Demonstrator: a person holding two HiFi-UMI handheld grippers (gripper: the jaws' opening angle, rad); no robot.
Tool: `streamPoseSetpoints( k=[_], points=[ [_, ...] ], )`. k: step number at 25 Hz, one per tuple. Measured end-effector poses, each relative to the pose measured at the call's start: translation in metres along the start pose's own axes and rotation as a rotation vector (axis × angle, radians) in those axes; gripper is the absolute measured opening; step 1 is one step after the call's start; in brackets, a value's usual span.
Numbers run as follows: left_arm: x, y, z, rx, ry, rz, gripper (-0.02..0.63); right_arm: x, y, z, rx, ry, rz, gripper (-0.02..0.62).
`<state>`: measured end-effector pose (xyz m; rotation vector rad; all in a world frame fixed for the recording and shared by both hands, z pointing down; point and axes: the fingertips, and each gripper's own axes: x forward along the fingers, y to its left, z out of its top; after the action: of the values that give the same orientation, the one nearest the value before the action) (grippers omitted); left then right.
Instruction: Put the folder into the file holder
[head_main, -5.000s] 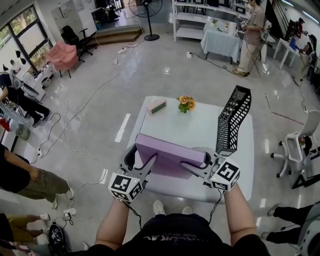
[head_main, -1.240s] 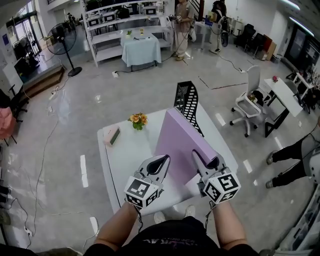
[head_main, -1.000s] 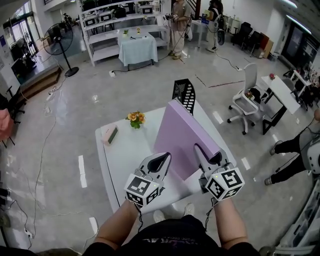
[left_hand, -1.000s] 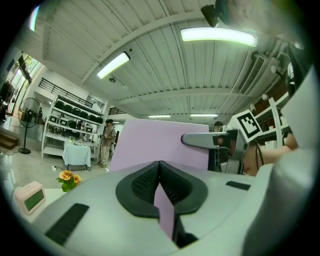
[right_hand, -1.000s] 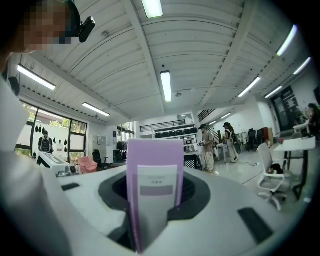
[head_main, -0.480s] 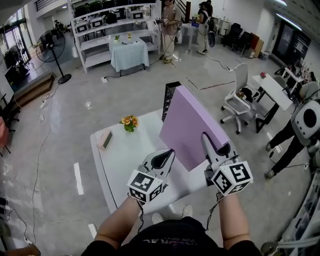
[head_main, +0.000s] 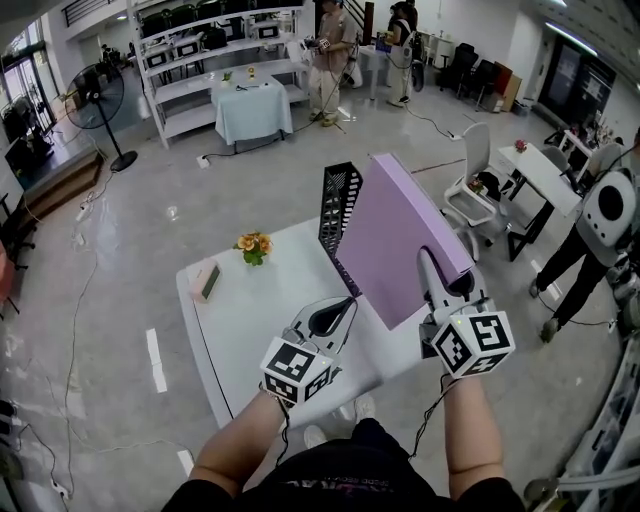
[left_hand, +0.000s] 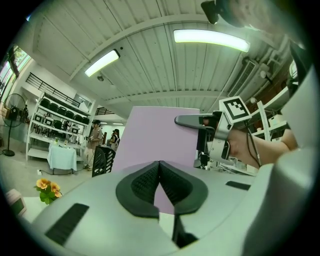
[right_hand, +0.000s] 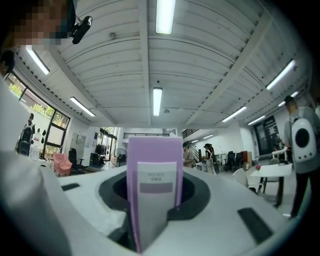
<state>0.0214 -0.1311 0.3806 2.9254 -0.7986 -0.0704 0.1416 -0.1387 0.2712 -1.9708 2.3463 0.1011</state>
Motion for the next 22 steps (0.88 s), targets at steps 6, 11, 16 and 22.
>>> streamPoseSetpoints(
  k=[6,11,16,22],
  points=[
    [0.014,-0.003,-0.002,-0.001,0.014,-0.009,0.003,0.013,-0.019,0.004,-0.02,0.004,-0.034,0.141],
    [0.028,0.008,-0.003,-0.002,0.01,0.011,0.003,0.036,-0.034,0.005,-0.021,-0.003,-0.031,0.141],
    [0.047,0.023,-0.004,-0.004,0.021,0.03,0.003,0.069,-0.047,-0.001,-0.02,-0.001,-0.023,0.141],
    [0.061,0.04,-0.006,-0.008,0.028,0.065,0.003,0.102,-0.055,-0.013,-0.001,0.014,0.001,0.141]
  ],
)
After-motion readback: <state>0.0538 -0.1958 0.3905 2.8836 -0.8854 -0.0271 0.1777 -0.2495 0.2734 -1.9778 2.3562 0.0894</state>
